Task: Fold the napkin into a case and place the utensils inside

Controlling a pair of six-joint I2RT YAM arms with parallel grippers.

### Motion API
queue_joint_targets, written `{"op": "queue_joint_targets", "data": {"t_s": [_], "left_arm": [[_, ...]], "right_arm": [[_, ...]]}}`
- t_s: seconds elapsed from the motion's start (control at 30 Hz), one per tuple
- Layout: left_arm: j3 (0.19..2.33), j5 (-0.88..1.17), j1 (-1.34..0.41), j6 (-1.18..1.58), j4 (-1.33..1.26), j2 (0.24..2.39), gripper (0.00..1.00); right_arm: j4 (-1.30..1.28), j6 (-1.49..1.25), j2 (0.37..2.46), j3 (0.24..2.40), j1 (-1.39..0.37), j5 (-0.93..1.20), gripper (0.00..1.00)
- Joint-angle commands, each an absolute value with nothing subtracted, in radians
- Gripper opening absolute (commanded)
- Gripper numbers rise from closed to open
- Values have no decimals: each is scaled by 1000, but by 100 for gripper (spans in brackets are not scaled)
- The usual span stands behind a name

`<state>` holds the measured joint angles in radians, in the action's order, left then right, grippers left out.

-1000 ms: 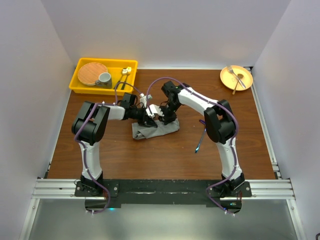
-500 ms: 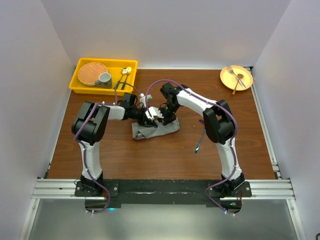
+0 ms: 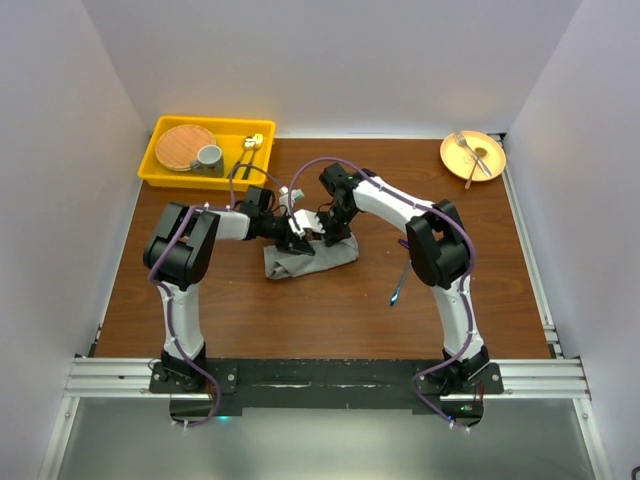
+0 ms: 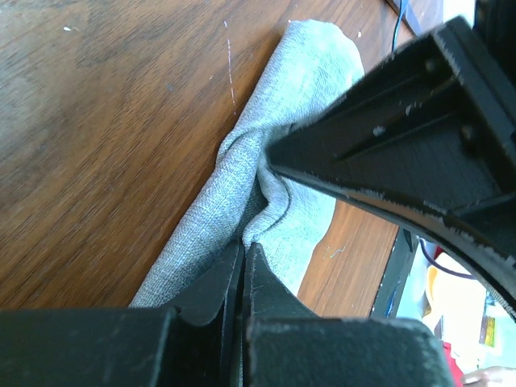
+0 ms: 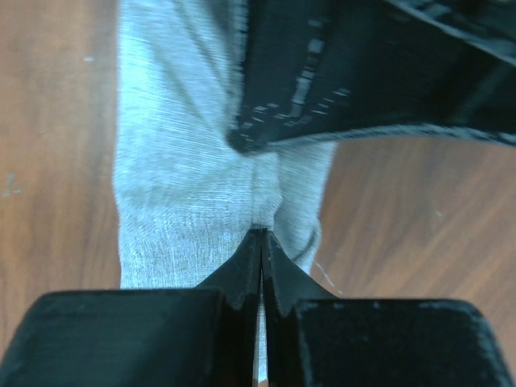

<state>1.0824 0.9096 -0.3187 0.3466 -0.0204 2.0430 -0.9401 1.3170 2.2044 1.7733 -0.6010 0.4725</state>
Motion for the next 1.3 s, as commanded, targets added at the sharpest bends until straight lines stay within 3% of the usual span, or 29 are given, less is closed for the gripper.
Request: {"op": "queue_joint_targets", "data": {"t_s": [0.0,0.77,0.87,0.9,1.0,1.1,1.27], "left_arm": [[1055,822,-307,275,67,2085,0],[1057,856,-282,282,64,2053,0],[1057,873,-279,284,46,2005,12],[1068,879,-278,270,73,1997,22],[1088,896,-267,218,165,1977,35],[1086,899,-242,177,236,1947,42],[1080,902,-199,89,345,1864,45]], "right_arm": [[-819,1247,2108,1738,-595,428,0],[-666,1175,2083,1572,-615,311,0],[-661,1180,2083,1549,-617,307,0],[-652,1183,2082,1543,-617,305,0],[-644,1189,2079,1531,-615,304,0],[-643,1189,2082,1531,-615,302,0],[-641,1196,2079,1522,-617,308,0]]}}
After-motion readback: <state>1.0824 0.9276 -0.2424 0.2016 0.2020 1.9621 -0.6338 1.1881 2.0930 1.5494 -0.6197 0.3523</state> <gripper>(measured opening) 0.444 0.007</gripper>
